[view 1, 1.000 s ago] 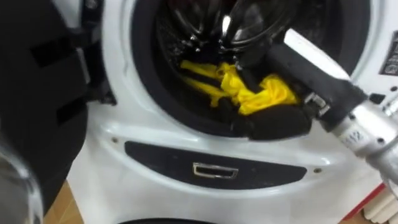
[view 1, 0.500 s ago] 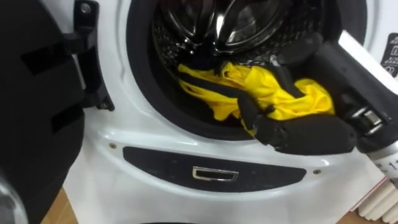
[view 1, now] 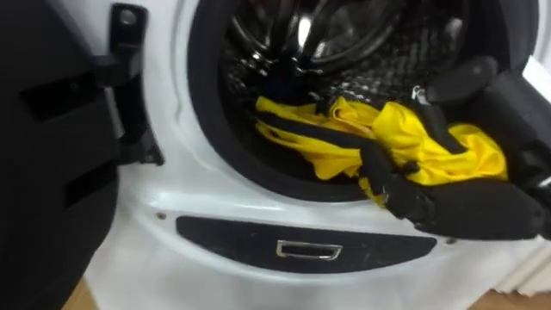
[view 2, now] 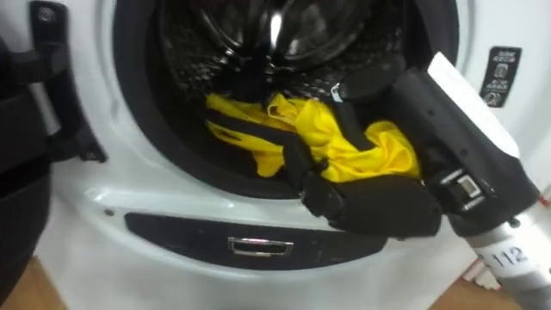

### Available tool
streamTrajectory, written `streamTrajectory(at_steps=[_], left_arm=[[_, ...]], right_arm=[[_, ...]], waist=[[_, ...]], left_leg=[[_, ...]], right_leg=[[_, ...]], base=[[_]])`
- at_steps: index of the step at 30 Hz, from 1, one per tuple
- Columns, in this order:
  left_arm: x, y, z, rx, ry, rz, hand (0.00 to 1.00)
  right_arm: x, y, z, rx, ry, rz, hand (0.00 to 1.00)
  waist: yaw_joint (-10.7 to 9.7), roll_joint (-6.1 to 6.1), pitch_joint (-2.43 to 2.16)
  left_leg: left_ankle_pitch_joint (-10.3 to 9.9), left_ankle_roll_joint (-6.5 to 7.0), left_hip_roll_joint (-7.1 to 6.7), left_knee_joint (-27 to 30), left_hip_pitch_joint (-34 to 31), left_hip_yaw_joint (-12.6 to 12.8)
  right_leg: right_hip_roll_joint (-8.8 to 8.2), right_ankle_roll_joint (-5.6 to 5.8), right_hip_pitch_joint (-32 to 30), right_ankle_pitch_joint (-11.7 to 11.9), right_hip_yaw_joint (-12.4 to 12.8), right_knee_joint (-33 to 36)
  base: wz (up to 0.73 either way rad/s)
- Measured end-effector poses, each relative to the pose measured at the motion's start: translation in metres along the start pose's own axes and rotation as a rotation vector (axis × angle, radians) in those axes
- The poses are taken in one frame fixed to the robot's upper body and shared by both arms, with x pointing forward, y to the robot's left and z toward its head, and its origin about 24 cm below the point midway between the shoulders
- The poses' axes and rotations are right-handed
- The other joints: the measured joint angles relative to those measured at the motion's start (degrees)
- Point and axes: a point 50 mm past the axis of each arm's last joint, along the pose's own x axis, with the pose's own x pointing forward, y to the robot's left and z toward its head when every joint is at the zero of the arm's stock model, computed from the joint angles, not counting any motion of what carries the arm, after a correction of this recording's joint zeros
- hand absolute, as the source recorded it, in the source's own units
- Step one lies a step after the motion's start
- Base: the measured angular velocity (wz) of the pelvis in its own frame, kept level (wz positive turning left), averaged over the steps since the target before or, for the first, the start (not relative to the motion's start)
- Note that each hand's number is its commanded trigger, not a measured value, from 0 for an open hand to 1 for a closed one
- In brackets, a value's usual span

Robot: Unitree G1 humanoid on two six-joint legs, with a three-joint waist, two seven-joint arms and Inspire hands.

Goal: Pick clothes from washing machine

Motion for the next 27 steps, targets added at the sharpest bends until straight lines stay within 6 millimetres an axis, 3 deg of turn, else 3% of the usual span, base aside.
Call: streamTrajectory(at_steps=[3,6,9,13,21,27], left_arm=[[0.001,0.001,0.003,0.002,-0.009,0.002,0.00],[0.004,0.004,0.012,-0.002,-0.029,0.008,0.00],[0.006,0.003,0.016,-0.023,-0.011,0.010,0.00],[0.005,0.010,-0.008,-0.042,0.071,0.020,0.00],[0.004,0.013,-0.022,-0.083,0.147,0.029,0.00],[0.004,0.017,-0.027,-0.070,0.176,0.032,0.00]], right_arm=[[-0.015,-0.029,-0.022,-0.040,0.151,-0.216,1.00],[-0.021,-0.034,-0.027,-0.088,0.206,-0.266,1.00],[-0.028,-0.042,-0.033,-0.115,0.252,-0.322,1.00],[-0.038,-0.053,-0.039,-0.130,0.312,-0.396,1.00],[-0.040,-0.057,-0.040,-0.122,0.331,-0.432,1.00],[-0.041,-0.054,-0.046,-0.061,0.366,-0.387,1.00]], waist=[[-2.50,0.21,0.03],[-4.38,0.67,0.03],[-7.07,1.29,0.10],[-9.62,1.34,0.50],[-10.91,1.29,0.58],[-12.13,1.17,0.24]], left_leg=[[-0.23,0.06,0.17,-0.97,0.71,4.65],[-0.94,-0.47,0.97,-0.89,0.77,10.33],[-1.48,-1.37,2.10,-0.73,1.42,14.36],[-2.20,-2.83,3.64,0.02,2.00,18.38],[-2.40,-3.88,4.86,1.52,1.55,21.02],[-2.46,-4.00,4.96,1.61,0.85,21.31]], right_leg=[[0.33,0.73,-1.46,0.45,3.17,0.21],[0.92,1.06,-3.64,0.83,3.59,0.69],[2.20,0.24,-4.71,1.39,5.86,1.27],[3.92,-0.85,-6.02,1.97,7.64,2.15],[5.39,-1.66,-7.22,2.28,9.09,1.99],[5.77,-1.72,-7.92,2.35,10.41,1.97]], base=[[-0.89],[-1.06],[-0.76],[-0.59],[-0.19],[-0.02]])
